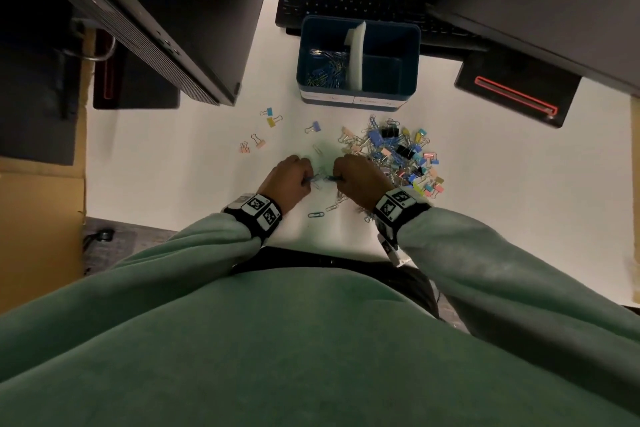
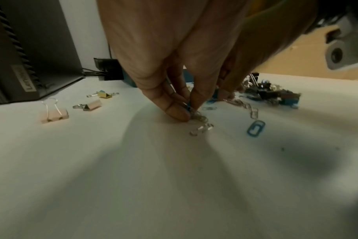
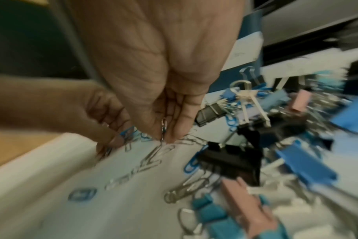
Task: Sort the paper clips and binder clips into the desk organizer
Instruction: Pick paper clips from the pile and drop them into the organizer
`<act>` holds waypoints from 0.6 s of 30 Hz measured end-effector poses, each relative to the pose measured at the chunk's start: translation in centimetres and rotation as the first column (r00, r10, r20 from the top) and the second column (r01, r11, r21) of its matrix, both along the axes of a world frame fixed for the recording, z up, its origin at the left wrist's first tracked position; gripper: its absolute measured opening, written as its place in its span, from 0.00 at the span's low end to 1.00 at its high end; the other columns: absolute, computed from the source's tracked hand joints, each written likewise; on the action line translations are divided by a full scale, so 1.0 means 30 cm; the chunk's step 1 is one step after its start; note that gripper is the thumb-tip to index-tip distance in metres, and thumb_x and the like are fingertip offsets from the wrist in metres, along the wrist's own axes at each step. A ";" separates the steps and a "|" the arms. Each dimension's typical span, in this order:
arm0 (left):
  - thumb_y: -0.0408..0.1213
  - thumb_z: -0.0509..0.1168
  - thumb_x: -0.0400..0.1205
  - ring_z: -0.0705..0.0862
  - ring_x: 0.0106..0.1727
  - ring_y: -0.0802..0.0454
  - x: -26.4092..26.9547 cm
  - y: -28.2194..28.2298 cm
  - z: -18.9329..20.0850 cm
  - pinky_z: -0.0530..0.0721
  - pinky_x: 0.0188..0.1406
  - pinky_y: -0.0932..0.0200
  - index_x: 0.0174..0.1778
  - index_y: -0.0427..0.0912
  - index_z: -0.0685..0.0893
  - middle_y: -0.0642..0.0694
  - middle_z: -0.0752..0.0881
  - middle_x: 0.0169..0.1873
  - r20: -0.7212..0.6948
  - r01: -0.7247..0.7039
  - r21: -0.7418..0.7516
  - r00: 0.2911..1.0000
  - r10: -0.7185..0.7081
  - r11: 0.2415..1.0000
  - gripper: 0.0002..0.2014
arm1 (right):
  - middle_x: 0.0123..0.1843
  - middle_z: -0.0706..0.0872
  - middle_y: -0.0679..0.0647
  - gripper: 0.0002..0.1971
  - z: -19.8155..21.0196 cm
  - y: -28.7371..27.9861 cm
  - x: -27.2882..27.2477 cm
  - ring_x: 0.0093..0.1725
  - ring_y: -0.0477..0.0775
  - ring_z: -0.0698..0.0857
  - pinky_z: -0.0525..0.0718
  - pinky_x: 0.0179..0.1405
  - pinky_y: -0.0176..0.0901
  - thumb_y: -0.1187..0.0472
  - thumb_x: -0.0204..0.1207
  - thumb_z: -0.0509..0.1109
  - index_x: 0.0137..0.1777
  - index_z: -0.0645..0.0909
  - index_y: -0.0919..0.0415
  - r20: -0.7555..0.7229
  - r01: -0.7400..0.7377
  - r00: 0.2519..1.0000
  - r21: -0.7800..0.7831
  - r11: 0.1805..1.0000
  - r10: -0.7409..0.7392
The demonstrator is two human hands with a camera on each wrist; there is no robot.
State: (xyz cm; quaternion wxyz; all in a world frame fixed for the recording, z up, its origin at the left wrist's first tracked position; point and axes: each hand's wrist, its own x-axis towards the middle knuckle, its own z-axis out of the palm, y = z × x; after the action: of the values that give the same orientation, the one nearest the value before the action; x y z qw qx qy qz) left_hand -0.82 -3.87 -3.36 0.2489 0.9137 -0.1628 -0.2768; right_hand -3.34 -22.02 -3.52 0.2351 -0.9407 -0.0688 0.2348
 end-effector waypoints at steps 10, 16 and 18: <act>0.34 0.71 0.76 0.84 0.38 0.64 0.296 -0.082 0.313 0.82 0.39 0.75 0.47 0.44 0.86 0.55 0.88 0.38 -0.068 -0.327 -0.360 0.943 0.325 0.874 0.06 | 0.41 0.89 0.51 0.05 0.305 -0.091 0.170 0.36 0.42 0.86 0.84 0.37 0.28 0.61 0.78 0.72 0.51 0.85 0.61 0.004 0.459 0.845 0.509 0.729 -0.535; 0.34 0.72 0.76 0.86 0.48 0.53 0.485 -0.197 0.293 0.84 0.52 0.61 0.54 0.44 0.86 0.47 0.89 0.48 0.119 -0.202 -0.174 0.967 0.224 0.964 0.11 | 0.48 0.90 0.56 0.10 0.276 -0.048 0.505 0.45 0.51 0.87 0.81 0.46 0.35 0.65 0.81 0.64 0.49 0.87 0.64 0.176 0.546 0.800 0.184 0.817 -0.574; 0.32 0.70 0.77 0.85 0.53 0.51 0.468 -0.184 0.287 0.81 0.54 0.62 0.60 0.43 0.83 0.46 0.87 0.54 0.146 -0.191 -0.180 0.965 0.218 0.965 0.15 | 0.51 0.89 0.57 0.08 0.241 -0.043 0.522 0.49 0.54 0.88 0.79 0.45 0.35 0.63 0.80 0.66 0.53 0.85 0.63 0.154 0.528 0.826 0.124 0.840 -0.542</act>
State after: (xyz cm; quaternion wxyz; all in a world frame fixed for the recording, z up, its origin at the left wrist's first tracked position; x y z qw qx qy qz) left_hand 13.24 -9.40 5.26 0.3363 0.9218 -0.1095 -0.1587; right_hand 12.33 -23.33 3.69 0.3195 -0.9301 0.1674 0.0693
